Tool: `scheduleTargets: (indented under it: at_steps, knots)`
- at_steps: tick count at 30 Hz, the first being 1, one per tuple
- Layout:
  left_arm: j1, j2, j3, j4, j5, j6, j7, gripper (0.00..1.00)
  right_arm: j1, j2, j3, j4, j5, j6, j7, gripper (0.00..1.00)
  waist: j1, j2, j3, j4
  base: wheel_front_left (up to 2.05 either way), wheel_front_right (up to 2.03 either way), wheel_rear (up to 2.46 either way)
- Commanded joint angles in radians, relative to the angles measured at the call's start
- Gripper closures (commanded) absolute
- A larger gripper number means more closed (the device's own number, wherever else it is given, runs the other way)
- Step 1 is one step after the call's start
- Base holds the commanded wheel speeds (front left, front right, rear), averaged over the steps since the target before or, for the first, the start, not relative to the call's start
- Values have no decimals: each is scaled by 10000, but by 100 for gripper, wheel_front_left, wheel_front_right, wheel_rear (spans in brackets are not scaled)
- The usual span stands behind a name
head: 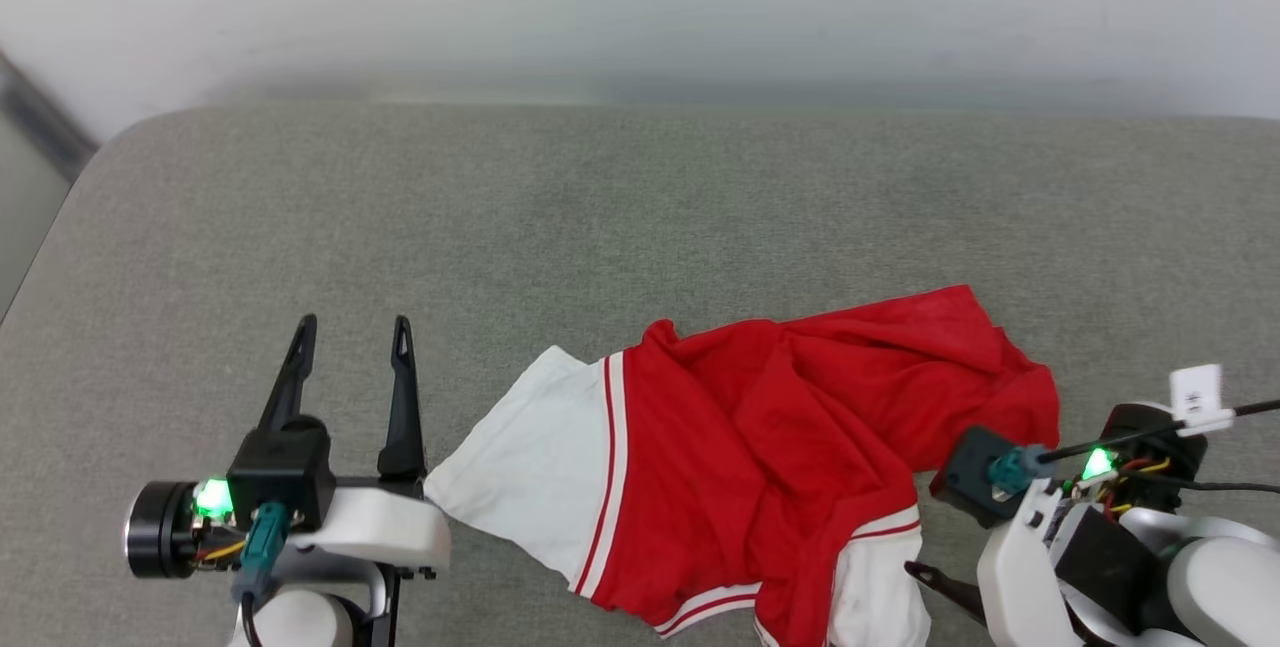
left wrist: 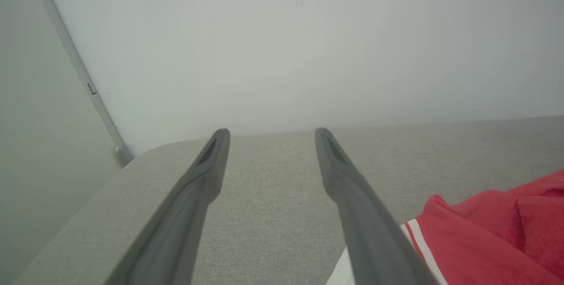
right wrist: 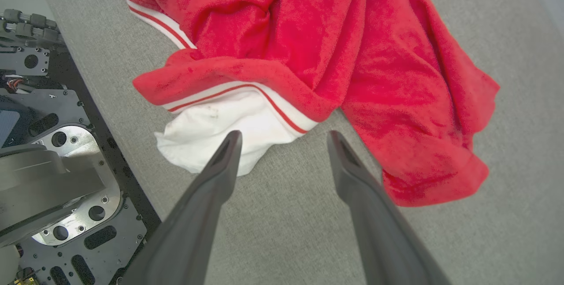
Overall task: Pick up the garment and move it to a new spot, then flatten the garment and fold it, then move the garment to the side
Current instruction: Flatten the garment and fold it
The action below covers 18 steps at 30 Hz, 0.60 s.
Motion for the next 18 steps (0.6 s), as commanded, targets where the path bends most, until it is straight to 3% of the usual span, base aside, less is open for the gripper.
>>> scheduleTargets:
  at_steps: [1,14,15,16,17,18]
  knots:
    - [251,-134,198,-93,177,-58,-41,0,-332,-8,355,196,35,-8,91,0,0,0,149,135,0,0,0]
    - [830,-1602,1576,253,1437,-1444,-35,0,-1120,1381,3495,3904,873,-5,-1264,0,0,0,813,662,0,0,0]
    - [898,-1852,1795,404,1656,-1717,-33,0,-1132,1569,3859,4370,896,-6,-1595,0,0,0,769,641,0,0,0]
    - [952,-1924,1866,448,1729,-1798,-33,0,-1235,1594,3904,4399,863,-6,-1789,93,0,0,727,599,0,0,0]
    - [1011,-1999,1945,491,1793,-1859,-33,0,-1372,1586,3913,4399,813,-6,-1988,100,0,0,680,545,0,0,0]
    - [1072,-2061,2028,538,1854,-1905,-33,0,-1516,1530,3915,4393,786,-6,-2158,100,0,0,622,488,0,0,0]
